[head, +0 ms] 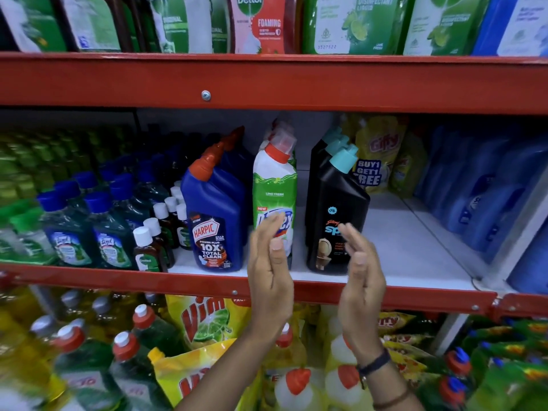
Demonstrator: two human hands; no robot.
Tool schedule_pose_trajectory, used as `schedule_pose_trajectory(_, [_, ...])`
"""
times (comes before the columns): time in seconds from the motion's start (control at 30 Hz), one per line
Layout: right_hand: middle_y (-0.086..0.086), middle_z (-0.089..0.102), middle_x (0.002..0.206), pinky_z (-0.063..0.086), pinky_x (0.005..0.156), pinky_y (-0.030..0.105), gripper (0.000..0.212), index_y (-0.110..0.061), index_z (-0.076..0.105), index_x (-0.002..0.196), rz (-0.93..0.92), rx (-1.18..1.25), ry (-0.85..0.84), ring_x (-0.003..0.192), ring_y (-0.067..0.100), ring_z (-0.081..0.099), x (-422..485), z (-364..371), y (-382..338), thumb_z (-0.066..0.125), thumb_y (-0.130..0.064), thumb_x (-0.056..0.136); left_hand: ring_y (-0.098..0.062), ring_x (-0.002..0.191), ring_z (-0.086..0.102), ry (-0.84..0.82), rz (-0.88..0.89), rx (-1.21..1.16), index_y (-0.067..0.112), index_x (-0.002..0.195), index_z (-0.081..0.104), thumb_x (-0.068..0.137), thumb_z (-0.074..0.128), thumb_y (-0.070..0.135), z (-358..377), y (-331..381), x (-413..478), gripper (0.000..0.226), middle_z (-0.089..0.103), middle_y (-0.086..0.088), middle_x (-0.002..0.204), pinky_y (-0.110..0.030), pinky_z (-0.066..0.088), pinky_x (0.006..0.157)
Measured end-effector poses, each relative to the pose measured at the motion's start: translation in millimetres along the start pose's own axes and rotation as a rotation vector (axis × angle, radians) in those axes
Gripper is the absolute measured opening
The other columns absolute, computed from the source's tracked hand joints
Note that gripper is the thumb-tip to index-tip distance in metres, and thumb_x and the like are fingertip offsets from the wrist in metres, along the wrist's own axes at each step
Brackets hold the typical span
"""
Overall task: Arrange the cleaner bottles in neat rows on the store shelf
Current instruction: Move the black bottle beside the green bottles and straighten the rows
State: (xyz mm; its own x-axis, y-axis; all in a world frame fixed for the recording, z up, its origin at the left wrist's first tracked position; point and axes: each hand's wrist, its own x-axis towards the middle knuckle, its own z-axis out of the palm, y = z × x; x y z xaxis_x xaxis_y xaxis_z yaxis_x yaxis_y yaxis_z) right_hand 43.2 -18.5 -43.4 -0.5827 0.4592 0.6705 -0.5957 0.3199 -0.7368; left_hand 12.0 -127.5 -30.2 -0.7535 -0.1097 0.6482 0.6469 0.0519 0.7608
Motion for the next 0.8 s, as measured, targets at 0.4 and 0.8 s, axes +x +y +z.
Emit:
schedule_pose_trajectory(0.4, [-0.028,0.058,0.118,0.044,0.084,0.005,0.072,-0.047,0.046,0.122,0.343,0.111,-0.258,0.111,-0.013,0.055,-0.6,64.9,2.2,0.025,-0.089,0.067,-0.003,0.143,0.023,-0.238,-0.265,0.023,0.05,0.145,0.01,0.072,0.006,0.087,-27.1,-27.6,20.5,0.082,0.025,0.022,0.152,-0.037,0.025,0.119])
schedule_pose_trajectory(0.8, [-0.033,0.053,0.119,0.045,0.091,0.009,0.056,-0.05,0.045,0.12,0.256,-0.017,-0.131,0.117,-0.01,0.051,-11.3,65.0,-0.5,0.027,-0.081,0.077,-0.004,0.14,0.034,-0.225,-0.262,-0.083,0.062,0.135,0.026,0.075,0.015,0.085,-39.0,-21.9,19.1,0.065,0.035,0.014,0.153,-0.044,0.033,0.117])
